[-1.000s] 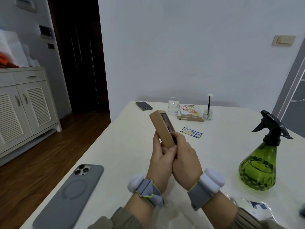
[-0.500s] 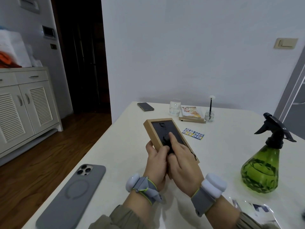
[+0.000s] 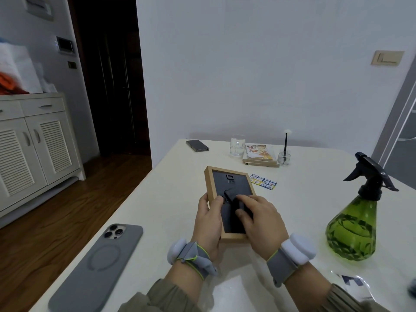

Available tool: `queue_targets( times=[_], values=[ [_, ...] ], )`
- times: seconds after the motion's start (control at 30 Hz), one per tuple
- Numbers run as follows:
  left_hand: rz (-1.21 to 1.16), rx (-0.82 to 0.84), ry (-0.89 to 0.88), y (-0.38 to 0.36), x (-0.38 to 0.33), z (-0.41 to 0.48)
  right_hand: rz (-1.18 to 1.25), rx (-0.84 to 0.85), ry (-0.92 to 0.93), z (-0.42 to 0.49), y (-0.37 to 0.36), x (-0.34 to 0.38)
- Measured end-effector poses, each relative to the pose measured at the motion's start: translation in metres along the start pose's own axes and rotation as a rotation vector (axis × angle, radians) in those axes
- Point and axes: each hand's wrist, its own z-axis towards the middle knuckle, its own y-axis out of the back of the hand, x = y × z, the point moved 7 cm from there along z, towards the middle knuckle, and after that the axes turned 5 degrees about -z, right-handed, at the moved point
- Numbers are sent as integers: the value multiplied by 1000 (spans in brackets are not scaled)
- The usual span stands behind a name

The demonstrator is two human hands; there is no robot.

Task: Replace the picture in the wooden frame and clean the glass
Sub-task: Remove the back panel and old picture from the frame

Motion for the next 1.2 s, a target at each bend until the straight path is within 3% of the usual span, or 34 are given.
queue_targets(
  times=[0.4,0.73,1.03,1.2],
  values=[
    [56,-46,10,8,6,4,76,-84,-64,0,6,-11],
    [5,-98,53,15,0,2,122,43,172,-15,4,17],
    [113,-172,40,28,-1,7,232,-268,134,-15,26,9],
    [107,-162,36,26,-2,7,171,-263,124,-11,24,4]
  ],
)
